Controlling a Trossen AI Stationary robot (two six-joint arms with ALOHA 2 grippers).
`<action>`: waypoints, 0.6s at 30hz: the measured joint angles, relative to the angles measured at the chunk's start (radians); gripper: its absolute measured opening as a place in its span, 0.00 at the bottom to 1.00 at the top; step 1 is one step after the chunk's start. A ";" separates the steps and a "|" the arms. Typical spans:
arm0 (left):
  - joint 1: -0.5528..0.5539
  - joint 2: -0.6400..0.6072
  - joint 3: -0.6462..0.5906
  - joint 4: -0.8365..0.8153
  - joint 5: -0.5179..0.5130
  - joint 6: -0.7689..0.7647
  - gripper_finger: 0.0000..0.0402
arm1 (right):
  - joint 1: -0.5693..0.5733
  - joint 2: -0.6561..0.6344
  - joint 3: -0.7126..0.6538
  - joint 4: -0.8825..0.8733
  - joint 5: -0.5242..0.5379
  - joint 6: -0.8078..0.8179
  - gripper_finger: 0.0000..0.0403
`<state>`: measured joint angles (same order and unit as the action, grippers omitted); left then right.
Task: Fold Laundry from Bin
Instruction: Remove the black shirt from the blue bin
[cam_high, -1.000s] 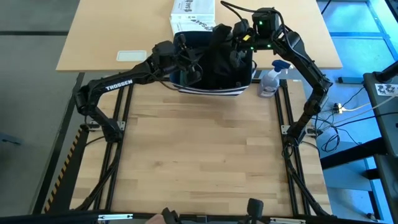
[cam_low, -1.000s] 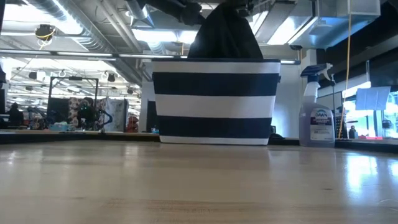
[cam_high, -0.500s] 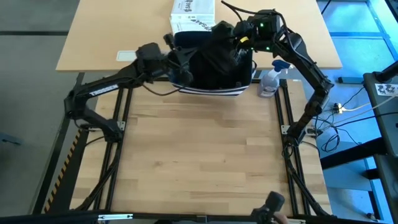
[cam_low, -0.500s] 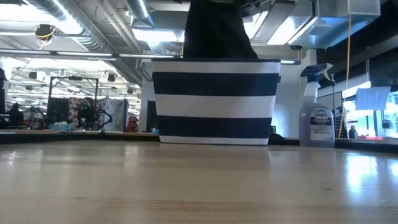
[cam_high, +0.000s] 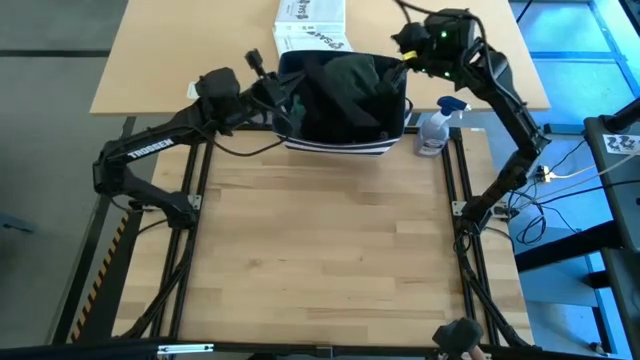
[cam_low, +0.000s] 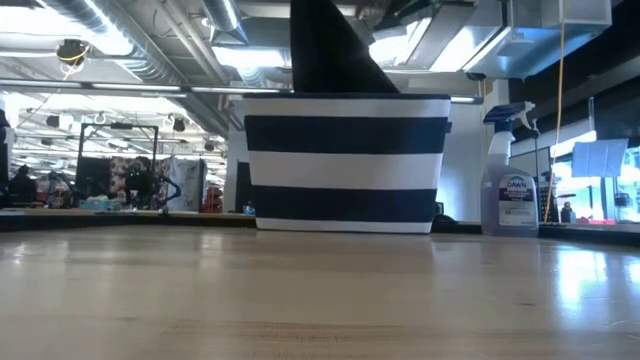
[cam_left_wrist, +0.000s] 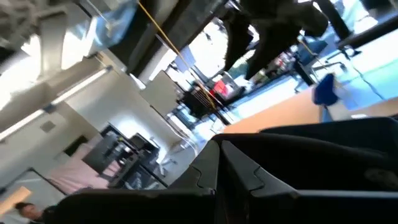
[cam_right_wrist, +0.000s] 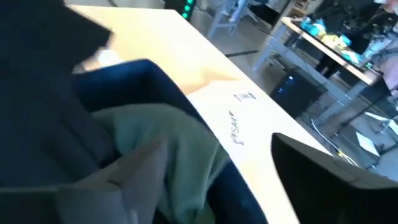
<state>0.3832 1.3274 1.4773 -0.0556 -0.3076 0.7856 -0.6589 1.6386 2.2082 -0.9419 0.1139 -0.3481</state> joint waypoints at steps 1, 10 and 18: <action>0.000 -0.012 0.000 0.010 -0.002 0.009 0.00 | 0.001 0.000 0.000 -0.005 0.000 0.000 0.76; -0.002 -0.113 0.103 0.038 0.053 0.003 0.00 | 0.002 0.002 -0.001 -0.004 -0.015 0.010 0.83; -0.007 -0.115 0.269 -0.024 0.127 -0.047 0.00 | 0.039 0.006 -0.001 0.018 -0.404 0.054 0.83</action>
<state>0.3759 1.2129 1.7465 -0.0795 -0.1803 0.7384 -0.6203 1.6447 2.2074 -0.9238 -0.2899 -0.2939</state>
